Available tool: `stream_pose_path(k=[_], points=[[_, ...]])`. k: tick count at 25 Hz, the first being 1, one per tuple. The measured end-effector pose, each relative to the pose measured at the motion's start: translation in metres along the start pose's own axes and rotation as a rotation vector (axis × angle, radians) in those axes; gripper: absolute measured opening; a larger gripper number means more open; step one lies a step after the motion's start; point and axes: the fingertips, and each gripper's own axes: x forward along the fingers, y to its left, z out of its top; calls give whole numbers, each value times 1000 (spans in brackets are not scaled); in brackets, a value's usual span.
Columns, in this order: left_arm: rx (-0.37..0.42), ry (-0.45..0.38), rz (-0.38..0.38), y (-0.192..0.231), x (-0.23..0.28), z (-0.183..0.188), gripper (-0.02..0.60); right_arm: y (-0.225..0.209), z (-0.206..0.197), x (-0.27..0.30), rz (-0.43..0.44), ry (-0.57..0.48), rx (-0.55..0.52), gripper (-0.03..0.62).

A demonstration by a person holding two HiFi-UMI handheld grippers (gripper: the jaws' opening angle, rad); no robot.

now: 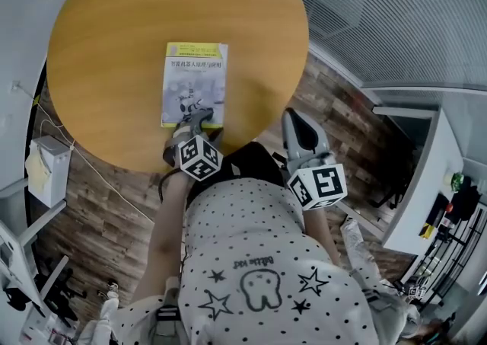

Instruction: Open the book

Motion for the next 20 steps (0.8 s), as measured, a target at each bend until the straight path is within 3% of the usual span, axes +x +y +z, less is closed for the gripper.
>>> stream_pose_path(k=[13,20], points=[[-89,23,54,0,-17,6,94,-1,2,-6,2,-15,5,5],[-225,-43,127,20,-41,16,58,5,1,-6,13,-21,0,5]])
